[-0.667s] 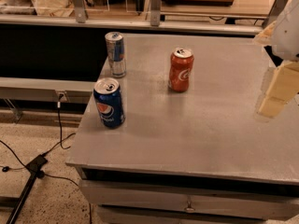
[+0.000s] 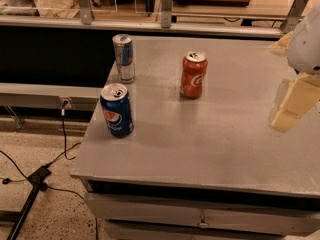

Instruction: Pick pepsi can

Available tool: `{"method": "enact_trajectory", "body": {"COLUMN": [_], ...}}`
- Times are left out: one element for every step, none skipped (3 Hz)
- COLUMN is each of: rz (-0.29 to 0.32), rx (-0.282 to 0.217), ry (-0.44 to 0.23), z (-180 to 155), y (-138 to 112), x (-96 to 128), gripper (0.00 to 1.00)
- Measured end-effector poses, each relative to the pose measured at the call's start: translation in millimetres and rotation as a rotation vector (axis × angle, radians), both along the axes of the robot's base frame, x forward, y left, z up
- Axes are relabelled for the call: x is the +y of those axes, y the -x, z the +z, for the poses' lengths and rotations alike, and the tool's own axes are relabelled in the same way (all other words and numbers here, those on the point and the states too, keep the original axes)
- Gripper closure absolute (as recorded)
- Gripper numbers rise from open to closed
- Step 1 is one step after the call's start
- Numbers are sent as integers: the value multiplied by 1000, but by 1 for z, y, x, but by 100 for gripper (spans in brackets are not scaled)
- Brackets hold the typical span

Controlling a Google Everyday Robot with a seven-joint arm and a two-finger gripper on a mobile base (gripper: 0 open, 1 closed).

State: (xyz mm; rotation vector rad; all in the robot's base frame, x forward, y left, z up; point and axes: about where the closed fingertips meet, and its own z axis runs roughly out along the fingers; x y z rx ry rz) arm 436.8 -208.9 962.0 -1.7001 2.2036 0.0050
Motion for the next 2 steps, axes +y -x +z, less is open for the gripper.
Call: {"method": "enact_trajectory", "body": {"rz": [42,103], "rx": [20,12], "ry": [-184,-381], "z": [-44,-63], "y": [1,3], "x": [17,51], "gripper": [0,0]}}
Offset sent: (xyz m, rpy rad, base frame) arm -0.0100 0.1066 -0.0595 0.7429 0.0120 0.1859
